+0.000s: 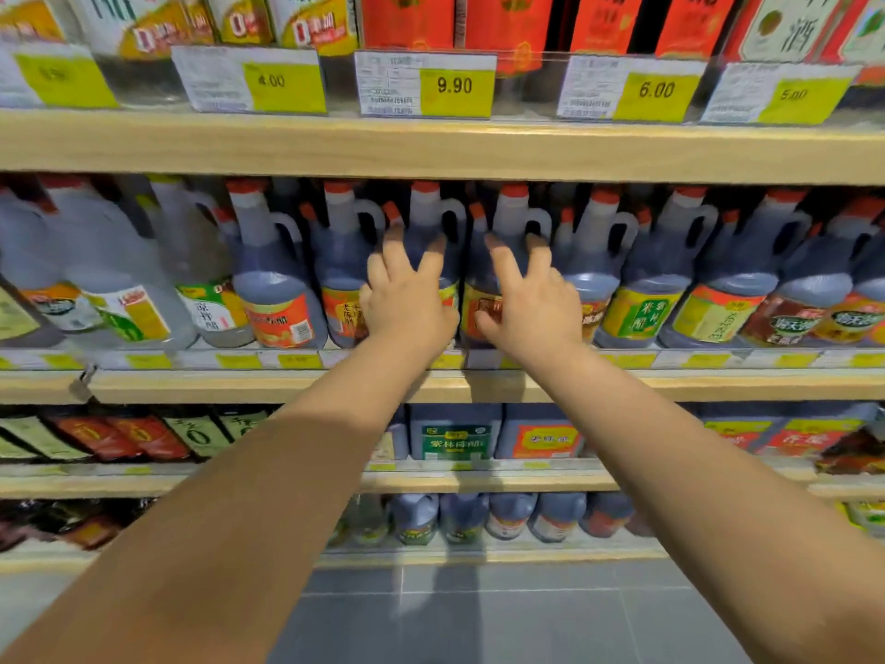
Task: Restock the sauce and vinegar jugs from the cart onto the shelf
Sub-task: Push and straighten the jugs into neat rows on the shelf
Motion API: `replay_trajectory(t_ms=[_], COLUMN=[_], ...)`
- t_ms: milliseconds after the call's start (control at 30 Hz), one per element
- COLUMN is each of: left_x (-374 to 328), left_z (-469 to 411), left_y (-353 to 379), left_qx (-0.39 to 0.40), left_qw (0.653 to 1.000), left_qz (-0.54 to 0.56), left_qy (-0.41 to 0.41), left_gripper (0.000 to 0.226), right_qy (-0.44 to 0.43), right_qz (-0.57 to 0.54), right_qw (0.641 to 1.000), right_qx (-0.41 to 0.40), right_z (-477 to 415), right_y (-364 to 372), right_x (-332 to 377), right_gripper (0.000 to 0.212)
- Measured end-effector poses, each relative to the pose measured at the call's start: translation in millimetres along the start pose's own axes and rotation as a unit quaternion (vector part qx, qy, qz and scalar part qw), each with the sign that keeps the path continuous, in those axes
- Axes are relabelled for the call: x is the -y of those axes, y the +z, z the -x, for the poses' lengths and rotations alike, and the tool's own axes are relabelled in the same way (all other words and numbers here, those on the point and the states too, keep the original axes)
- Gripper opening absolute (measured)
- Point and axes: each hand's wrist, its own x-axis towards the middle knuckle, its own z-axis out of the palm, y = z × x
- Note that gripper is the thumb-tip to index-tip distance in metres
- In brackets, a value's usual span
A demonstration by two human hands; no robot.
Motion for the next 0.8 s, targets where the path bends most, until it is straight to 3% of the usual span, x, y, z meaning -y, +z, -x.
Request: replay_trajectory(t_ms=[200, 367, 533, 800], left_x=[-15.7, -24.6, -22.9, -20.7], left_z=[-26.7, -39.8, -56.8, -56.7], left_y=[21.7, 23.4, 13.4, 12.4], left_qx=[0.019, -0.017, 0.028, 0.016], left_qw=[0.999, 0.997, 0.996, 0.997], left_qz=[-0.036, -0.039, -0.050, -0.073], left_qy=[-0.027, -0.058, -0.064, -0.031], left_gripper=[0.082, 0.072, 0.082, 0.081], right_qy=[0.014, -0.001, -0.014, -0.035], right_qz=[0.040, 0.059, 0.065, 0.064], right_qw=[0.998, 0.998, 0.997, 0.997], right_qx=[0.041, 0.031, 0.036, 0.026], right_z=[-16.4, -16.5, -18.3, -20.4], right_y=[14.0, 13.0, 14.1, 18.3], right_x=[-0.5, -4.6, -11.5, -15.3], right_gripper=[0.099, 0.085, 0.086, 0.088])
